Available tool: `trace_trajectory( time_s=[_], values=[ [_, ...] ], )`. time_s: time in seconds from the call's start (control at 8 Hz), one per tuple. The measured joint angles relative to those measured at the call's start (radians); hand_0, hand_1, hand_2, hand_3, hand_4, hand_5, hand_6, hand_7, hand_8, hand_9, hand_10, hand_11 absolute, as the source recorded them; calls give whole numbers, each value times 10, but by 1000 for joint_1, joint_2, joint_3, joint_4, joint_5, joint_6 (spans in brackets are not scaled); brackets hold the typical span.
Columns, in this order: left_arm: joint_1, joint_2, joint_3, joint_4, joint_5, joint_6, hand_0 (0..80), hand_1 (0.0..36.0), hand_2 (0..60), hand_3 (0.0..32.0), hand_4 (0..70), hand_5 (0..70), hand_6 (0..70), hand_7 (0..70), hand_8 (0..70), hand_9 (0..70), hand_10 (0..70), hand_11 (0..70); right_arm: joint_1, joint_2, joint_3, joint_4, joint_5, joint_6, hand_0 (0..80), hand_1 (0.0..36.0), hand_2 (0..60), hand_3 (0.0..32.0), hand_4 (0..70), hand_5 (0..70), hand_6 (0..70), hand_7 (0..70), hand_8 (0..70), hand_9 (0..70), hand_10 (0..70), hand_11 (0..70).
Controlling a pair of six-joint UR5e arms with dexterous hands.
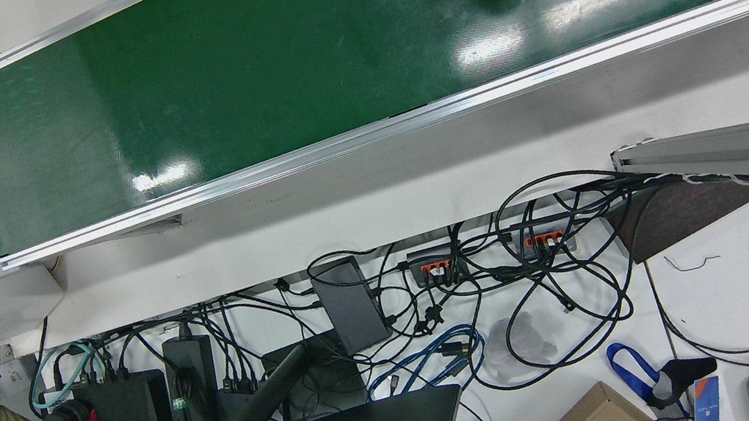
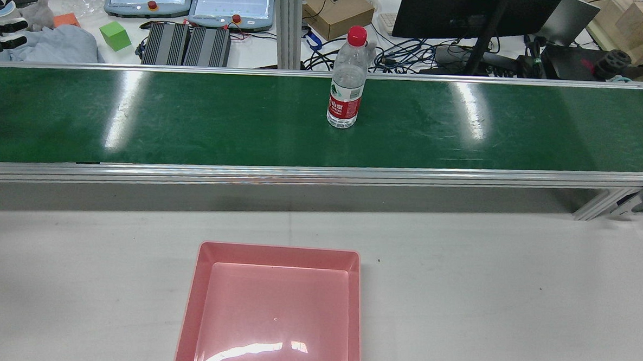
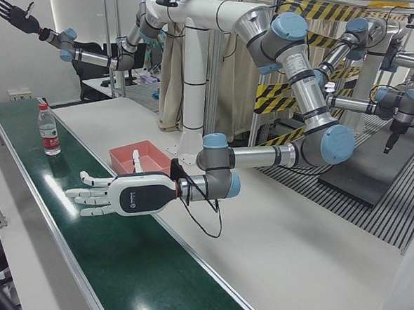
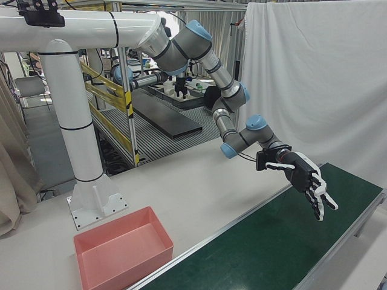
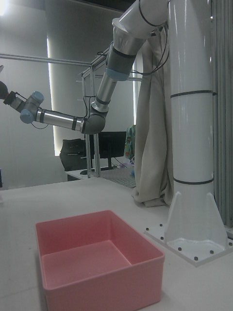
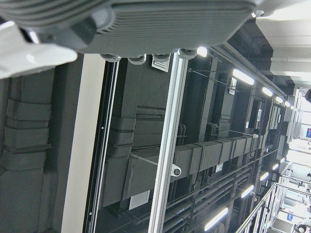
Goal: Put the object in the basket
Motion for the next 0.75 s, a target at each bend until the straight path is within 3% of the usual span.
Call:
trace_trajectory(
  time_s=[0.75],
  values=[
    [-3, 0, 1, -7, 0, 1, 515, 102, 0, 100, 53, 354, 56, 47, 134, 131, 67, 109, 0, 0, 2, 0, 0, 0, 0, 0, 0, 0, 0, 0, 0, 0, 0, 0, 0, 0]
  ],
)
